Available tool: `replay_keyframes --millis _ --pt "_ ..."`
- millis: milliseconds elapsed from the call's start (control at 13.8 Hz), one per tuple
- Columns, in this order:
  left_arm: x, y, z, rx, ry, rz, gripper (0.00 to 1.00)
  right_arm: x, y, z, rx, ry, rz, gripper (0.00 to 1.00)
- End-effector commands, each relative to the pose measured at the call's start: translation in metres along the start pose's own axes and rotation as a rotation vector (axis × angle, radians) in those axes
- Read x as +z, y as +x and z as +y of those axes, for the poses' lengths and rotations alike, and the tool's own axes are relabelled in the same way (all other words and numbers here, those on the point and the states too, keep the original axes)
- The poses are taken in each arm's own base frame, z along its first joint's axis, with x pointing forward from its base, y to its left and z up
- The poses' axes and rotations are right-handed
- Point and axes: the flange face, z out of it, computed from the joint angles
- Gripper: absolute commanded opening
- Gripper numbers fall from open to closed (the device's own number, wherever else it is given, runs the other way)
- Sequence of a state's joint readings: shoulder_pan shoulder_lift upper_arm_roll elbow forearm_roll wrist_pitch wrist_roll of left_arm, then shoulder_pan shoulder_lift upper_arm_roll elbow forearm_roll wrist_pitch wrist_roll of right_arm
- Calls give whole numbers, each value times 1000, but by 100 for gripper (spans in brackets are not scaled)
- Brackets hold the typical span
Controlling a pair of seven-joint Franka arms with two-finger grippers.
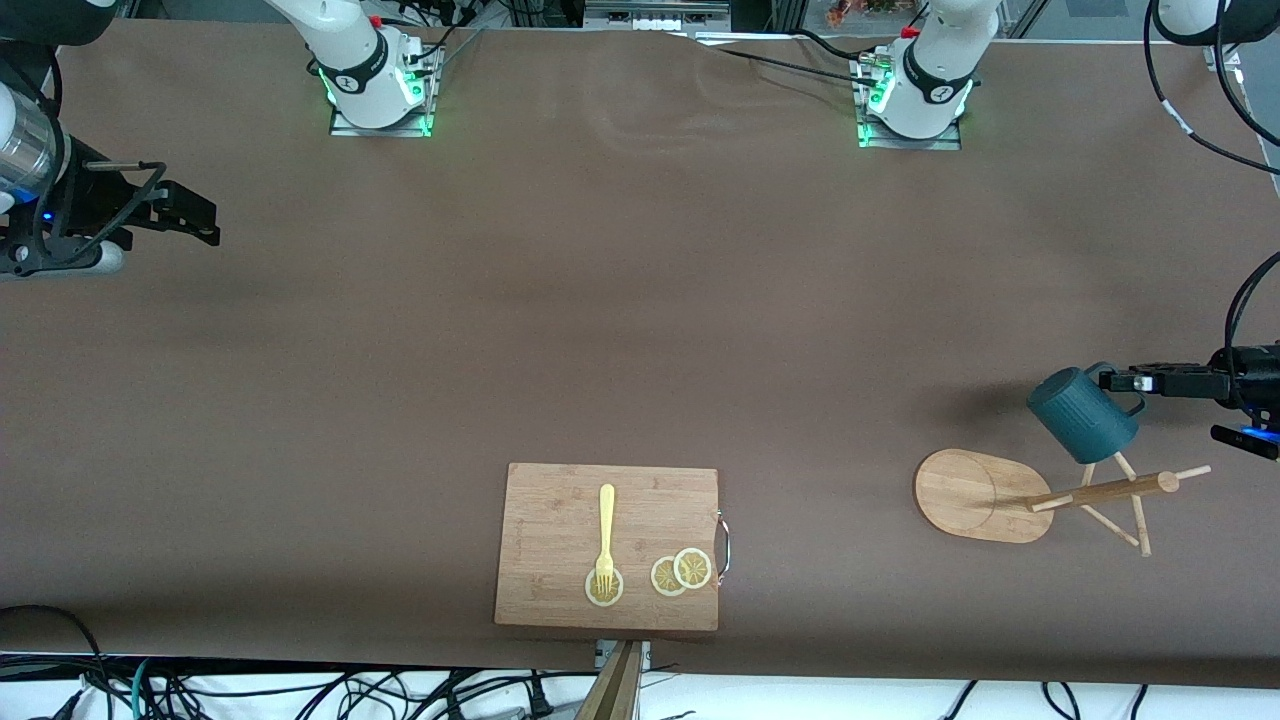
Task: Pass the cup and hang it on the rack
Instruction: 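Carry the mug to the wooden rack and hook it on a peg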
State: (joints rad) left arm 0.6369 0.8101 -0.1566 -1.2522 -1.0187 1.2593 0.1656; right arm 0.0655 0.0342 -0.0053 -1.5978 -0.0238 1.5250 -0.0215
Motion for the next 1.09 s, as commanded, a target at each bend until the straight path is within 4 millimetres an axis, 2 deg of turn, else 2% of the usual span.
replay_keyframes --millis 0,435,580,870,1014 --pt "-17 4 -11 -8 -24 -6 9 -3 -2 2 -1 6 -3 100" --pt "-23 10 -12 3 -121 21 10 -3 -2 2 -1 6 -2 100" --pt "-23 14 -21 -2 -136 16 15 -3 -2 3 0 6 -2 100" --pt "-28 16 -18 9 -137 29 14 -3 -2 3 -1 6 -2 100" --pt "-31 17 -24 9 -146 33 14 -3 -2 2 -3 6 -2 100"
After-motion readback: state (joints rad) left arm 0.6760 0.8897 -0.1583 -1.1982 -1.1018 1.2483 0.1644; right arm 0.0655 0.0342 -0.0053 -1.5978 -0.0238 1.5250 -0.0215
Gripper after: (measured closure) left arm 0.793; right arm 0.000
